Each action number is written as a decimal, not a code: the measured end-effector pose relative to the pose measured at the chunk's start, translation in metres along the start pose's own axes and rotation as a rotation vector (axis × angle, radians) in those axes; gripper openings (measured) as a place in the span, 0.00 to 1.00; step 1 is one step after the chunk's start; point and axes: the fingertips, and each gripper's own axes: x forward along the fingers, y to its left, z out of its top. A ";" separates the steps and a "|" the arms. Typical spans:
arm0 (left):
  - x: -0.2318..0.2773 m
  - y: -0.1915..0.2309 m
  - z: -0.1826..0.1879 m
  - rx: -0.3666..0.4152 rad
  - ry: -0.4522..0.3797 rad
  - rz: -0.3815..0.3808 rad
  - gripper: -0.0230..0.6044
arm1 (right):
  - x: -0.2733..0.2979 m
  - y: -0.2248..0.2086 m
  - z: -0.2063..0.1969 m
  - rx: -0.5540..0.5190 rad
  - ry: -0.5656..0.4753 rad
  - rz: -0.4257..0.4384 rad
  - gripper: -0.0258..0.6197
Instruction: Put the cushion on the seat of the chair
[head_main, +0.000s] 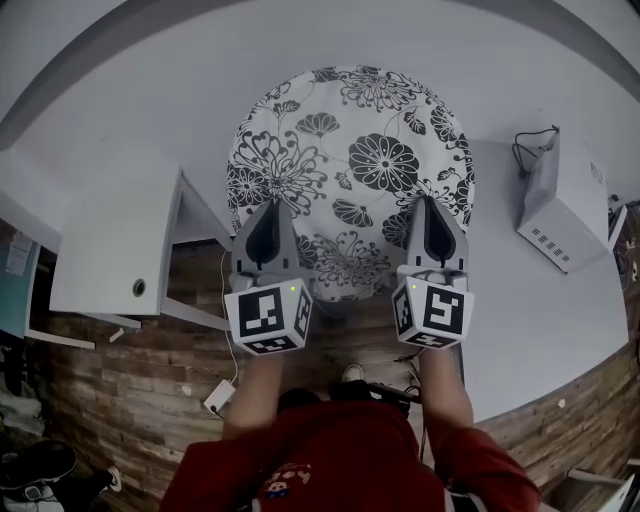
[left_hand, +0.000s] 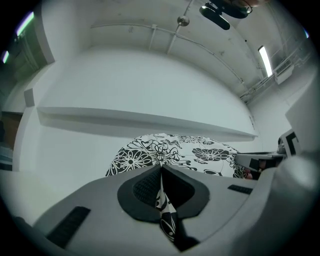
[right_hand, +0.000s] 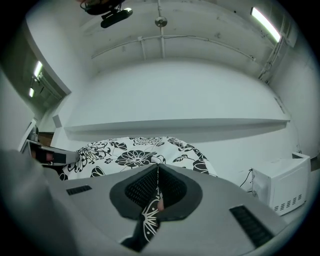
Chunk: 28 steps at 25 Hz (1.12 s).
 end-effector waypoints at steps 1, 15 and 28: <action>0.000 -0.001 0.000 0.001 0.002 0.001 0.08 | 0.000 -0.001 0.000 0.002 0.001 0.002 0.08; 0.002 0.002 -0.001 -0.024 0.007 -0.018 0.08 | 0.000 0.001 0.004 -0.041 0.016 -0.011 0.08; 0.000 0.001 0.000 -0.044 0.001 -0.017 0.08 | -0.001 0.001 0.003 -0.056 0.032 -0.014 0.08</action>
